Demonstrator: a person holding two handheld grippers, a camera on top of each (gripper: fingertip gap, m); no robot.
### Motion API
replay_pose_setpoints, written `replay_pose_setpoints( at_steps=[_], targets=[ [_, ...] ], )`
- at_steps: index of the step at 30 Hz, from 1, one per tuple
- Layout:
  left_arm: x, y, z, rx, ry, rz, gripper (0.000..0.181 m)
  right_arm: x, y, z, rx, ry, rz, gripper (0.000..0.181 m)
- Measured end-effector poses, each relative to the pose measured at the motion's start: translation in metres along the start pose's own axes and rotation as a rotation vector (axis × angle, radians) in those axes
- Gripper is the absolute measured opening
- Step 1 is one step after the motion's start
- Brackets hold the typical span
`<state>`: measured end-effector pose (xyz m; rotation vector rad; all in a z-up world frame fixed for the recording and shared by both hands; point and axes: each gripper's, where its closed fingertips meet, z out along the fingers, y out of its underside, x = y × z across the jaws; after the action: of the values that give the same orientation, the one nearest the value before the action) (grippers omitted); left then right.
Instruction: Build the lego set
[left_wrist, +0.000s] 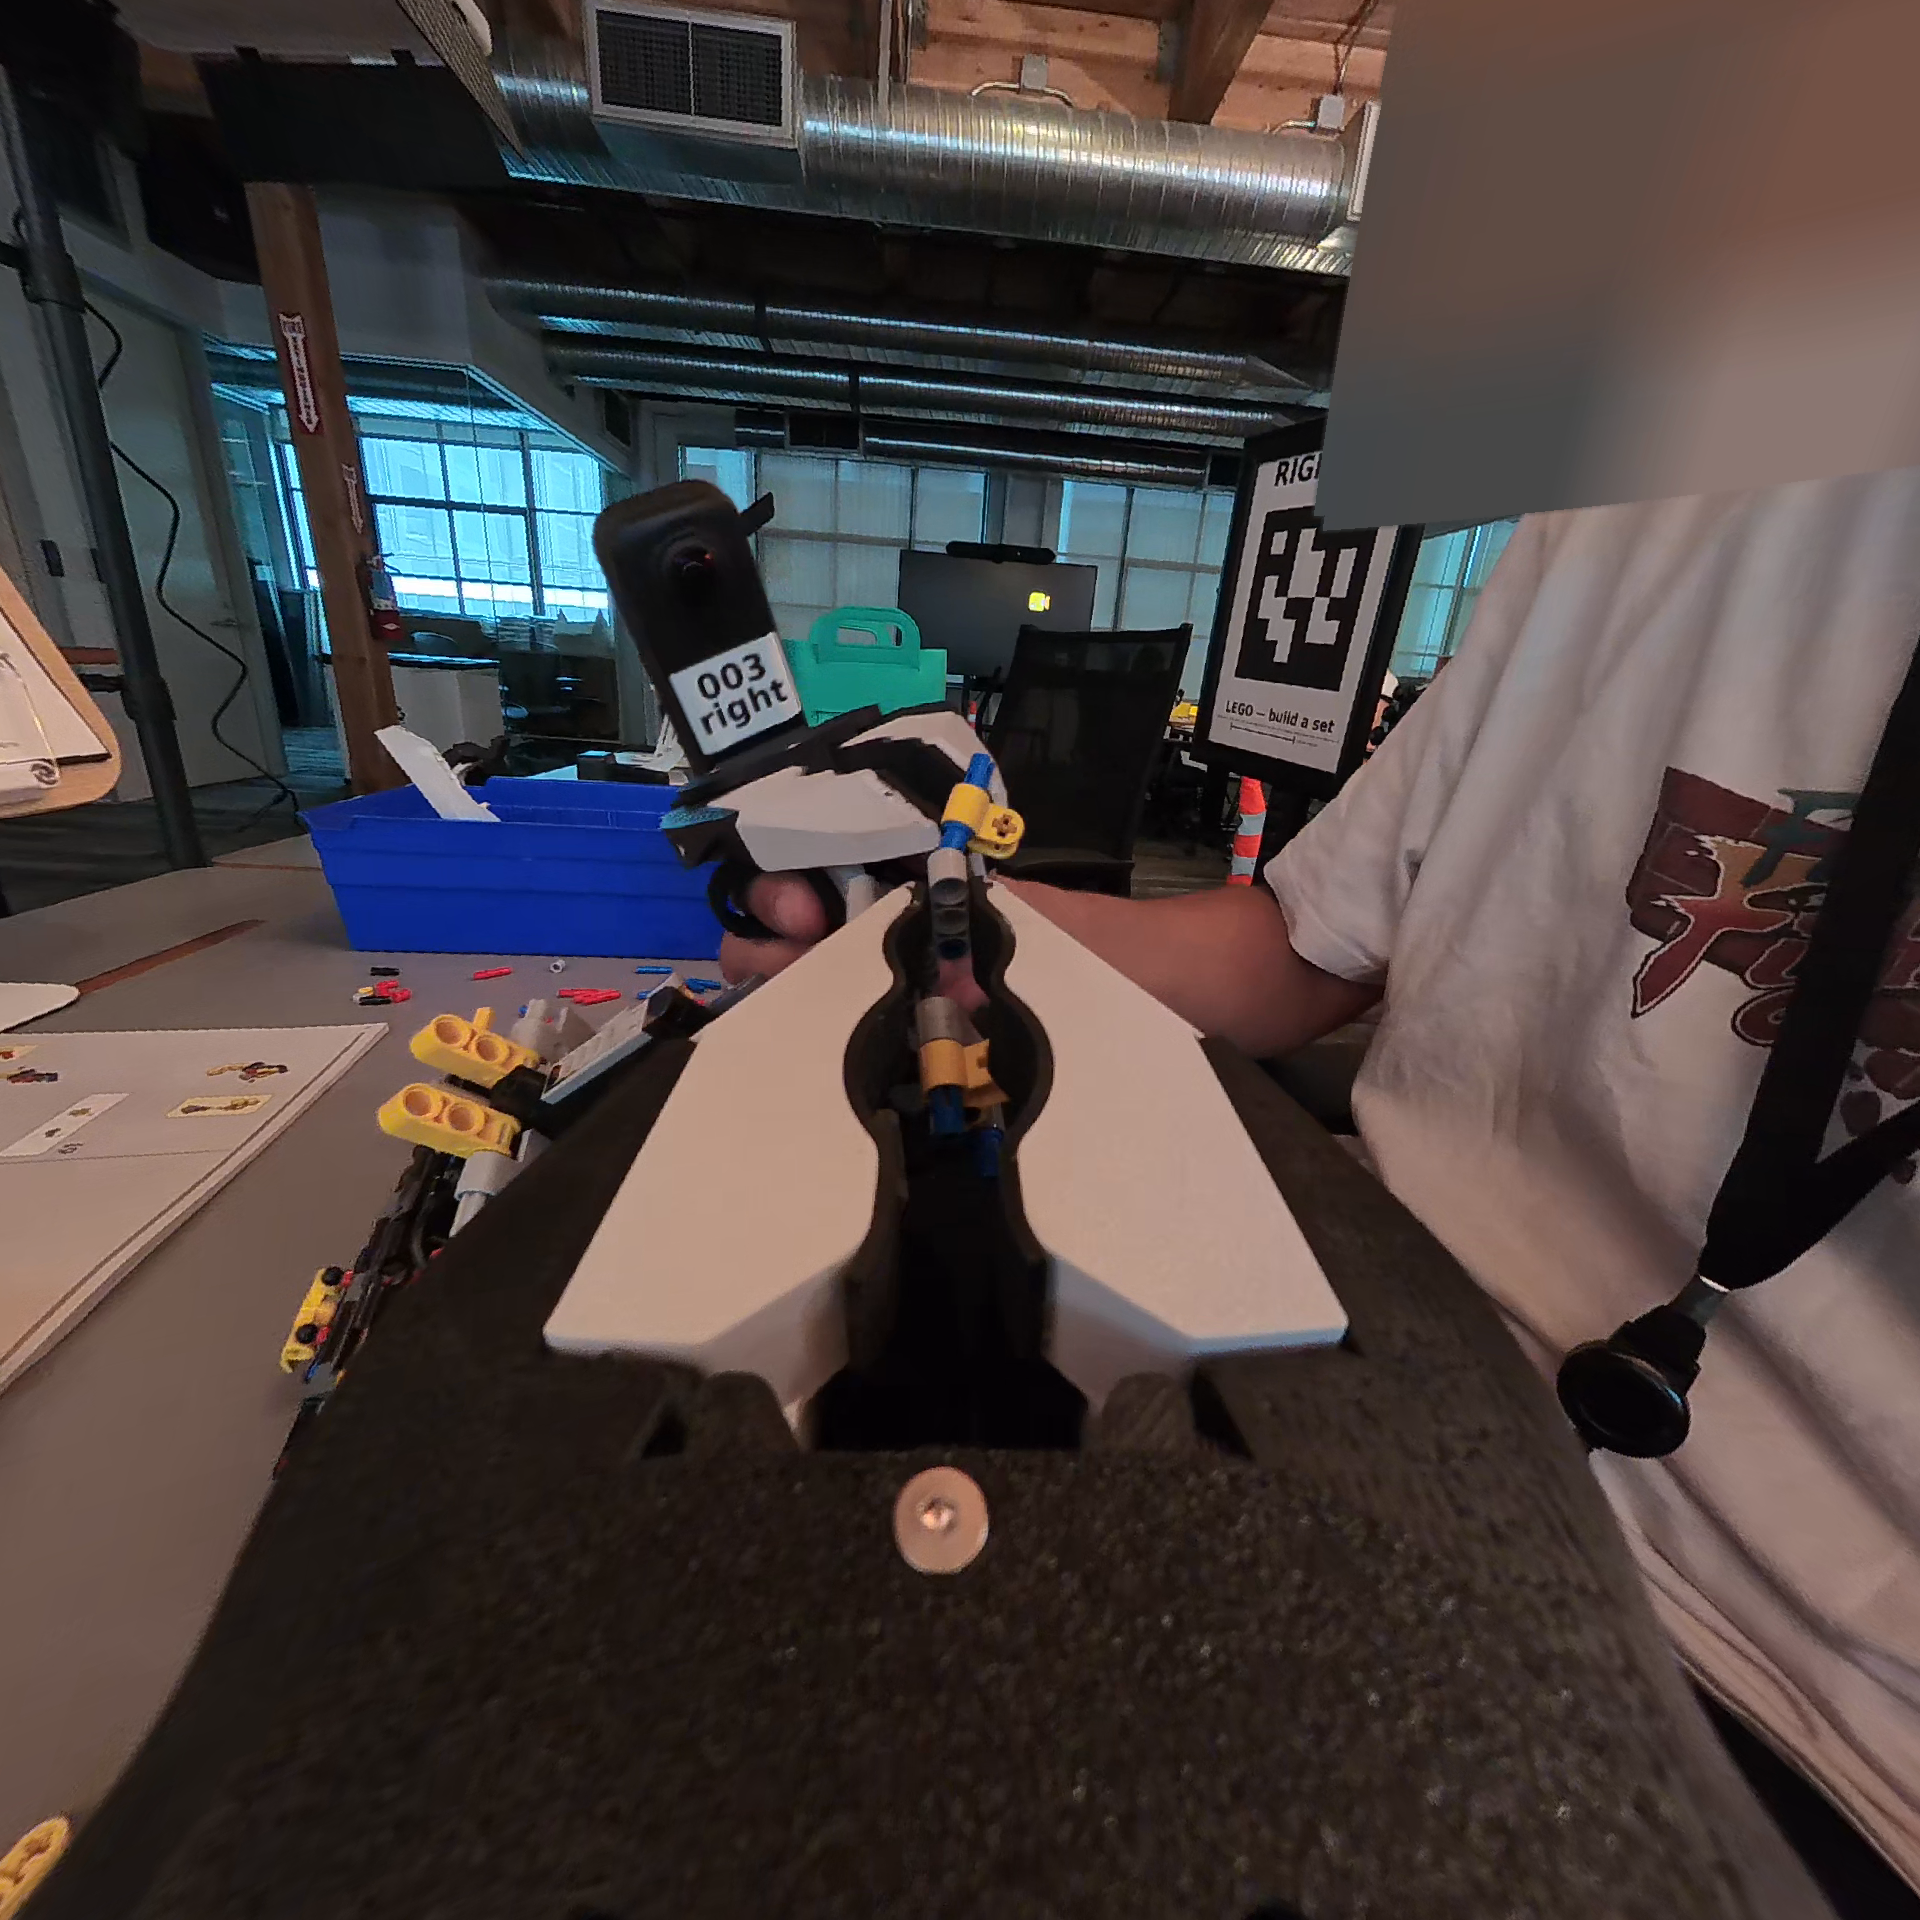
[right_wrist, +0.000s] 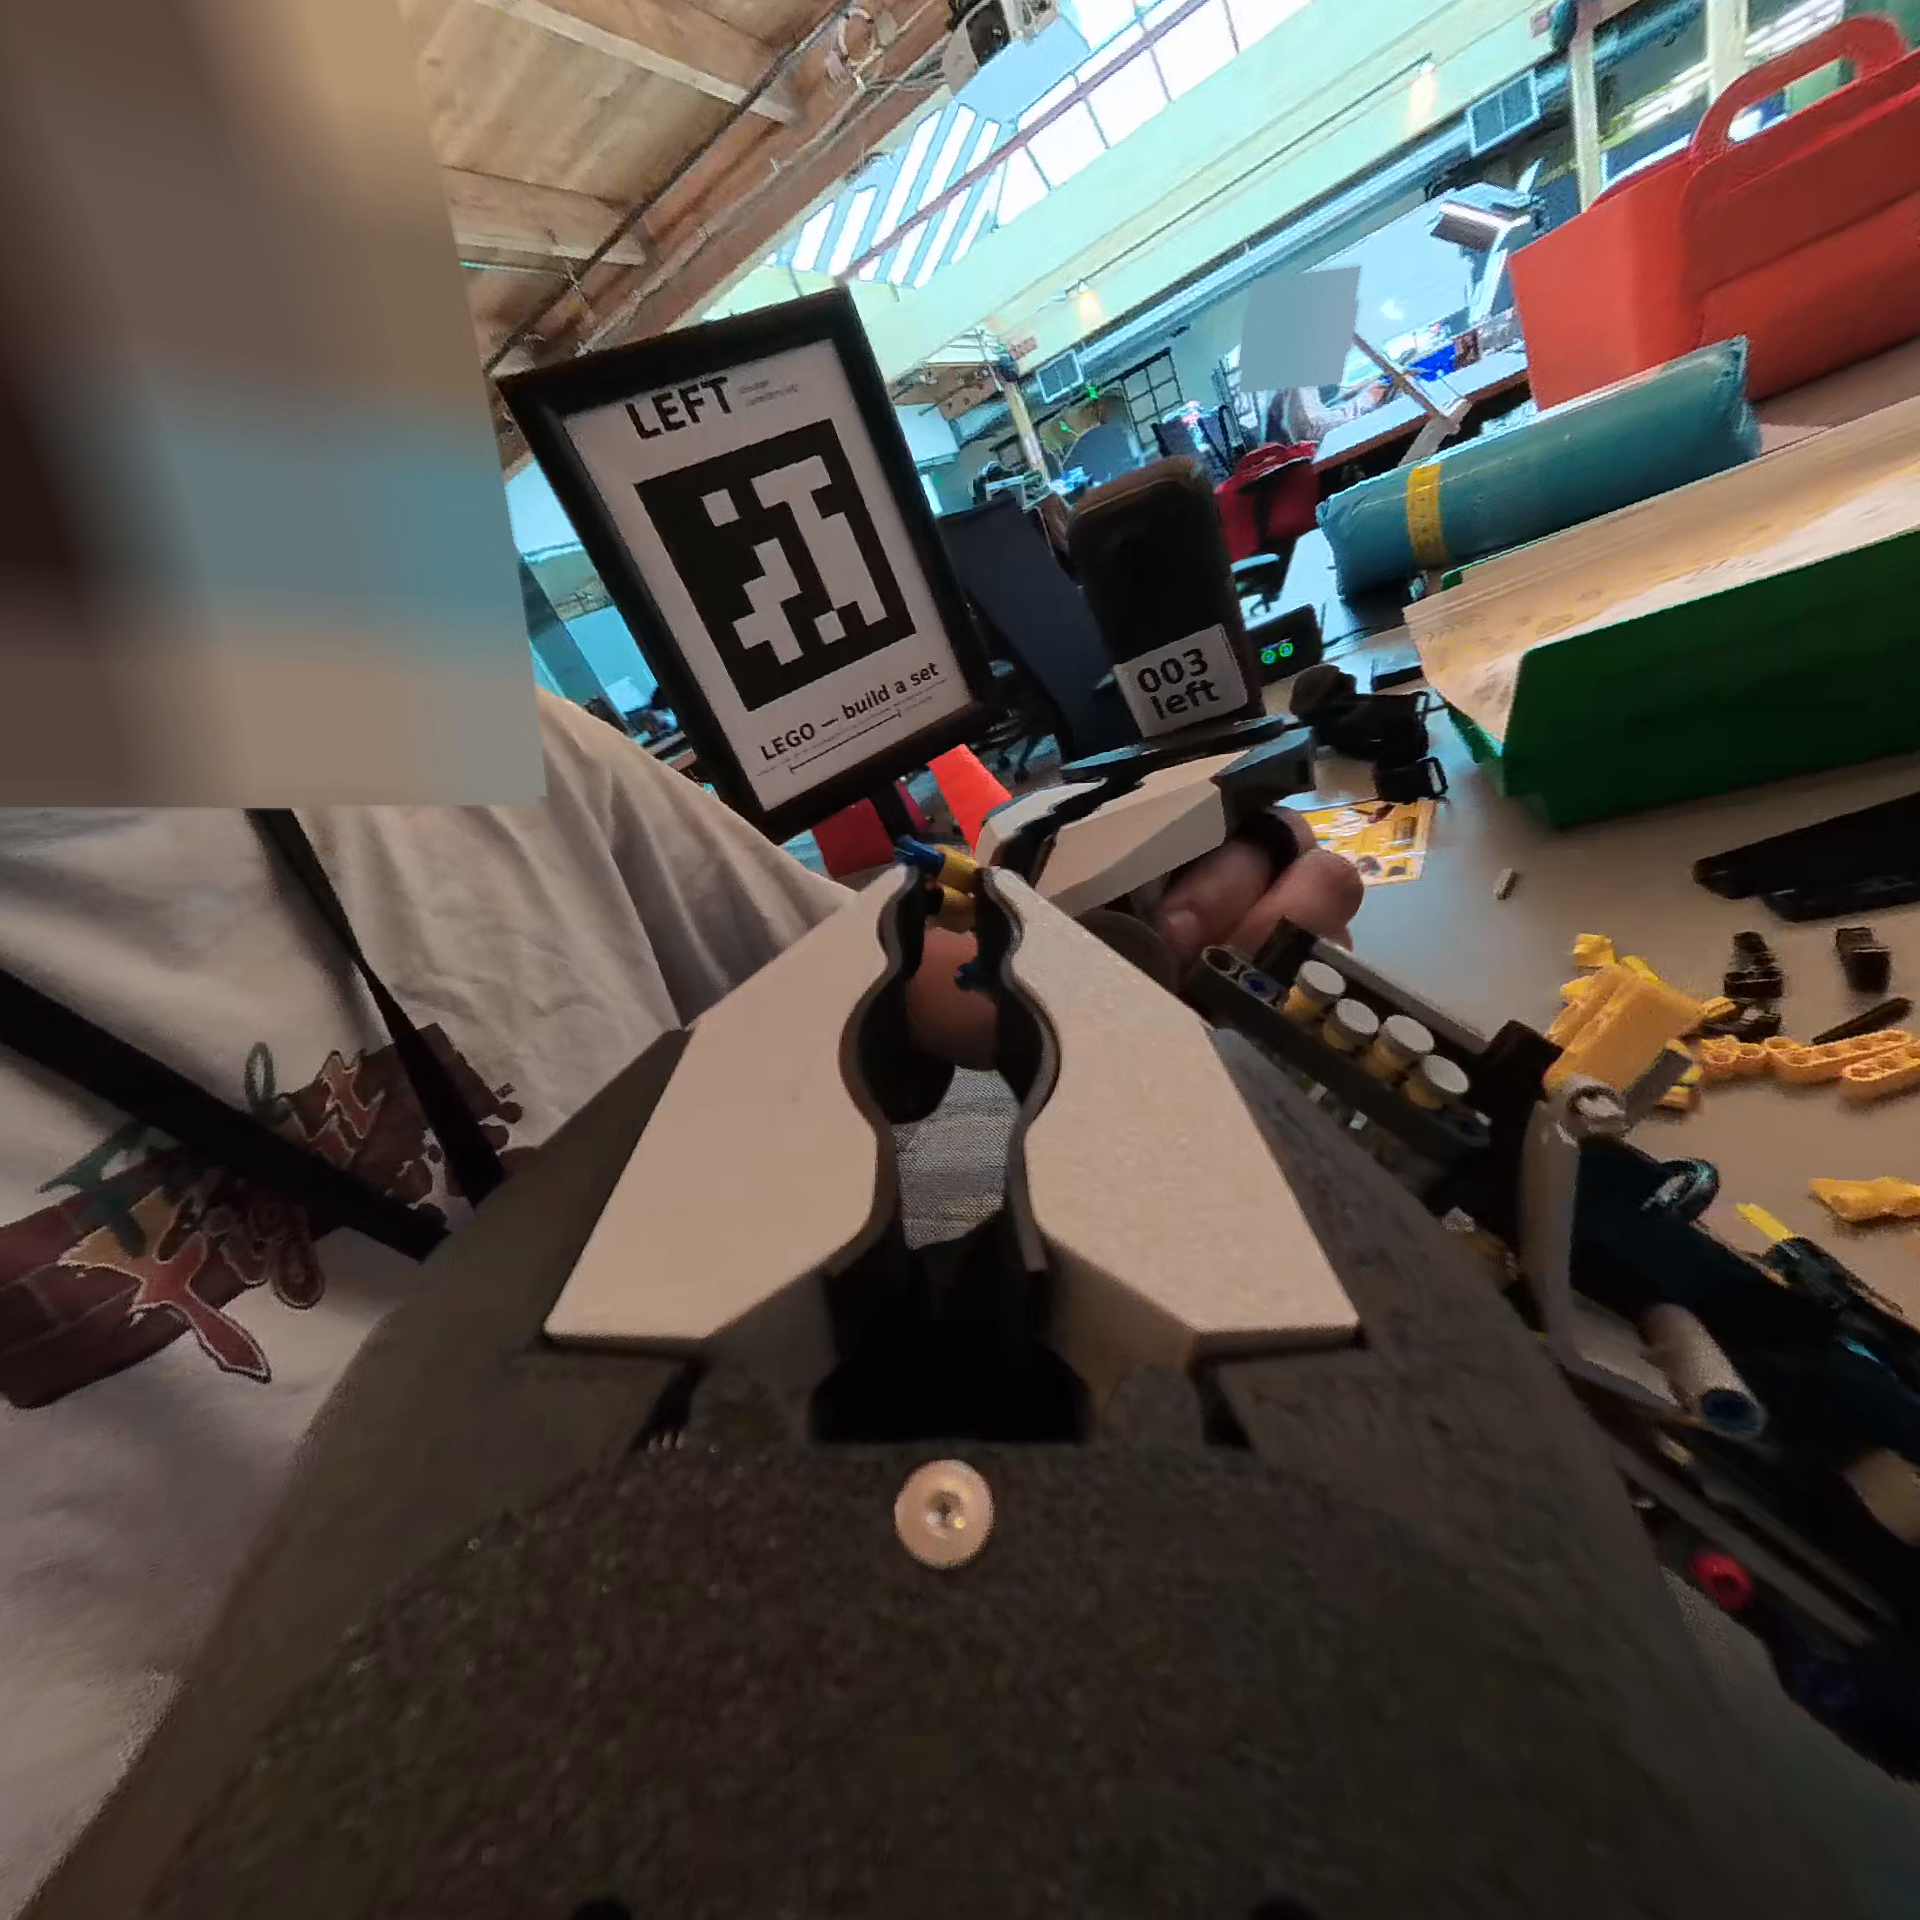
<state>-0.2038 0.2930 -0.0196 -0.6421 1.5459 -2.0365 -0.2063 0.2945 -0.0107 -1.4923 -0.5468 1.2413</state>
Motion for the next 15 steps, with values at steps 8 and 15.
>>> replay_pose_setpoints(
  at_steps=[8, 15],
  targets=[
    [-0.001, -0.002, -0.002, 0.009, -0.004, -0.006, 0.008, 0.008, 0.002, -0.005, -0.048, 0.011, 0.022, 0.008],
    [0.0, 0.002, 0.002, -0.013, -0.008, 0.021, 0.008, 0.011, 0.006, -0.006, -0.136, 0.088, -0.033, 0.009]
  ],
)
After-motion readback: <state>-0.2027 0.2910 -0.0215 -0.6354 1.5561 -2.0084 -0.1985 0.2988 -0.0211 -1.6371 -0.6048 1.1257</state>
